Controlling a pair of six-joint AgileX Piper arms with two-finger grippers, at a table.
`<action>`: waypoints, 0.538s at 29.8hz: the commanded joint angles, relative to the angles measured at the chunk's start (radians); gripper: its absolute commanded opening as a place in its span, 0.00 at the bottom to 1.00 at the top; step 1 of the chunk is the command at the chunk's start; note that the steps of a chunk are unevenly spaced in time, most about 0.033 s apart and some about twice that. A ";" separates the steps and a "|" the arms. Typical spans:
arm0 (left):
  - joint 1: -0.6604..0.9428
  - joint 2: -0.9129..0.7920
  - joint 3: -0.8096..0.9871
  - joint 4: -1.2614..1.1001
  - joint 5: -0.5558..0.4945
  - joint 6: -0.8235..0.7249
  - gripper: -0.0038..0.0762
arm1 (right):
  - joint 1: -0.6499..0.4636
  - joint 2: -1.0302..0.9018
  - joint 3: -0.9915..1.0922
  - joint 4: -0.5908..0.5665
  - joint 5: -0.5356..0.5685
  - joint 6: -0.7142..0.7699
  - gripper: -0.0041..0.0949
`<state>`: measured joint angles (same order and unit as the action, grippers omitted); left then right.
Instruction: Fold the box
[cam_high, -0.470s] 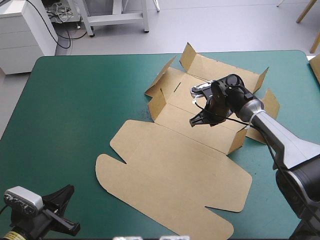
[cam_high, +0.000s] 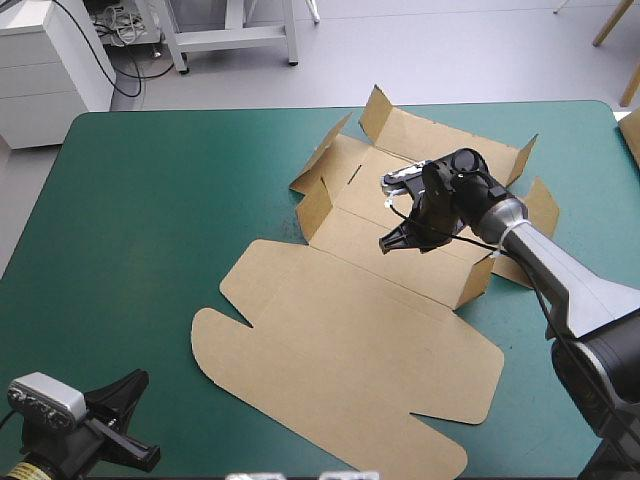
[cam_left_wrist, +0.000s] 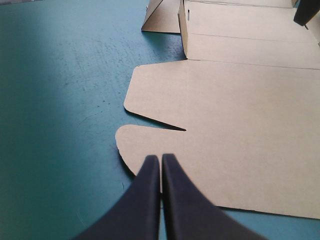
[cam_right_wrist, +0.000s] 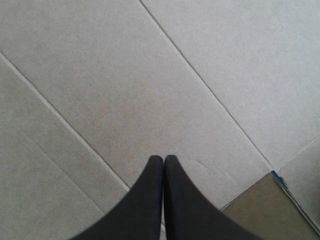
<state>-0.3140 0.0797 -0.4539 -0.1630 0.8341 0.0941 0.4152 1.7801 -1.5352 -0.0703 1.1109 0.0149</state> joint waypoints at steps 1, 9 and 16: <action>-0.006 0.023 -0.023 -0.022 -0.075 -0.003 0.04 | -0.006 -0.046 -0.033 -0.004 -0.016 -0.002 0.02; -0.006 0.023 -0.023 -0.022 -0.075 -0.003 0.04 | -0.006 -0.070 -0.055 -0.008 0.024 0.012 0.02; -0.006 0.023 -0.023 -0.022 -0.075 -0.003 0.04 | -0.006 -0.161 -0.103 -0.019 0.059 0.037 0.02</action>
<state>-0.3140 0.0797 -0.4539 -0.1630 0.8341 0.0941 0.4152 1.7177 -1.5995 -0.0747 1.1754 0.0473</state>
